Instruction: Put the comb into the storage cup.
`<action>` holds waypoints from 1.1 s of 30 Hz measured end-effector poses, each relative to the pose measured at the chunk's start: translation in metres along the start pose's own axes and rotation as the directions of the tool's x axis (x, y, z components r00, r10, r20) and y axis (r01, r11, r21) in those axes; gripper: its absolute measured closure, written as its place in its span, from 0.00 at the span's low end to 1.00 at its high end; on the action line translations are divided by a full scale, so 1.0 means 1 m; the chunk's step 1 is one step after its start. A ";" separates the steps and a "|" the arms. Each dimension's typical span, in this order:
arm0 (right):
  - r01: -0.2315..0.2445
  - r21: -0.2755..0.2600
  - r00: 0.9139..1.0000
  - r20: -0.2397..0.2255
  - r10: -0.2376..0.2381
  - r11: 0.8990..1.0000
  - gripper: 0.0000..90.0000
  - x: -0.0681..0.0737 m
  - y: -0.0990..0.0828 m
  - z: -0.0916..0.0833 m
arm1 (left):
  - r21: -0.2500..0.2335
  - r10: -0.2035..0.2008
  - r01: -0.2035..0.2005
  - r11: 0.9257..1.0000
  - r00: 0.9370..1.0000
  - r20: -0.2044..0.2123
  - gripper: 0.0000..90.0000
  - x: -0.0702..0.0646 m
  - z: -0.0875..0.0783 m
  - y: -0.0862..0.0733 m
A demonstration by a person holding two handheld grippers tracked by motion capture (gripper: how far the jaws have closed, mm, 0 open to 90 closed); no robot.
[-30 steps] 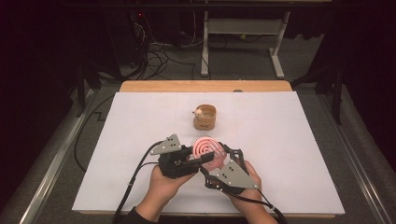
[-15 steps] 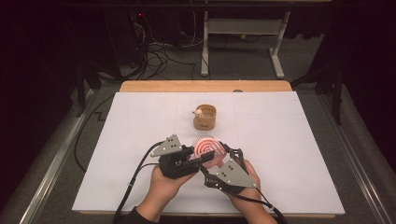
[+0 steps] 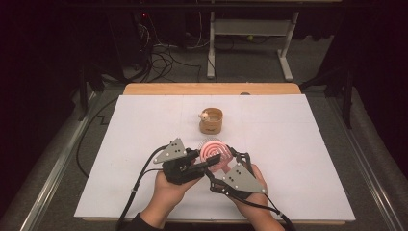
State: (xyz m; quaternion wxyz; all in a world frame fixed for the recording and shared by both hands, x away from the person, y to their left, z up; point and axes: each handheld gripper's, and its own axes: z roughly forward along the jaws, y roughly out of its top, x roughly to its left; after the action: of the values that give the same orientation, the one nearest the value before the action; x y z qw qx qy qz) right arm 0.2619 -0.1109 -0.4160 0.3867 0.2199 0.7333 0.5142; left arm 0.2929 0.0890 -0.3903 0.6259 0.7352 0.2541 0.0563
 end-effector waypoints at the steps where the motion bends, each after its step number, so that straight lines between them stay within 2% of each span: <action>1: -0.002 -0.004 1.000 -0.002 0.002 1.000 0.22 0.000 0.000 0.000 | -0.003 0.005 -0.005 1.000 1.000 -0.001 0.70 0.000 -0.001 0.001; 8: 0.005 0.001 0.999 -0.035 -0.005 1.000 0.21 0.003 0.000 0.002 | -0.015 0.022 -0.022 1.000 1.000 -0.011 0.70 0.001 -0.007 0.005; 13: -0.010 0.000 0.999 -0.052 0.010 1.000 0.20 0.003 0.001 0.002 | -0.024 0.030 -0.030 0.999 0.999 -0.019 0.70 0.001 -0.010 0.007; 15: -0.024 -0.003 0.998 -0.061 0.024 1.000 0.19 0.002 0.001 0.002 | -0.028 0.033 -0.033 0.999 0.999 -0.024 0.70 0.001 -0.011 0.008; 18: -0.077 -0.010 0.992 -0.099 0.076 0.997 0.15 0.001 0.001 0.002 | -0.035 0.027 -0.028 0.999 0.999 -0.026 0.70 0.002 -0.014 0.009; 22: -0.124 -0.001 0.985 -0.125 0.123 0.992 0.07 0.001 0.001 0.004 | -0.046 0.031 -0.033 0.998 0.999 -0.029 0.70 0.002 -0.016 0.011; 26: -0.142 0.010 0.980 -0.138 0.142 0.990 0.00 0.002 0.000 0.006 | -0.053 0.037 -0.040 0.998 0.998 -0.041 0.70 0.002 -0.020 0.012; 31: -0.174 0.015 0.973 -0.153 0.174 0.985 0.00 0.000 -0.001 0.007 | -0.059 0.038 -0.042 0.997 0.997 -0.060 0.70 0.004 -0.024 0.013; 33: -0.176 0.020 0.973 -0.148 0.177 0.984 0.00 -0.001 -0.002 0.007 | -0.059 0.039 -0.043 0.997 0.997 -0.073 0.70 0.006 -0.026 0.013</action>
State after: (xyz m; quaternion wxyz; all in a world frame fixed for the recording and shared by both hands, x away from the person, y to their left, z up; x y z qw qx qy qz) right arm 0.2681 -0.1085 -0.4184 0.2826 0.2464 0.7394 0.5592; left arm 0.2918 0.1139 -0.3736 0.6369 0.7186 0.2596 0.1031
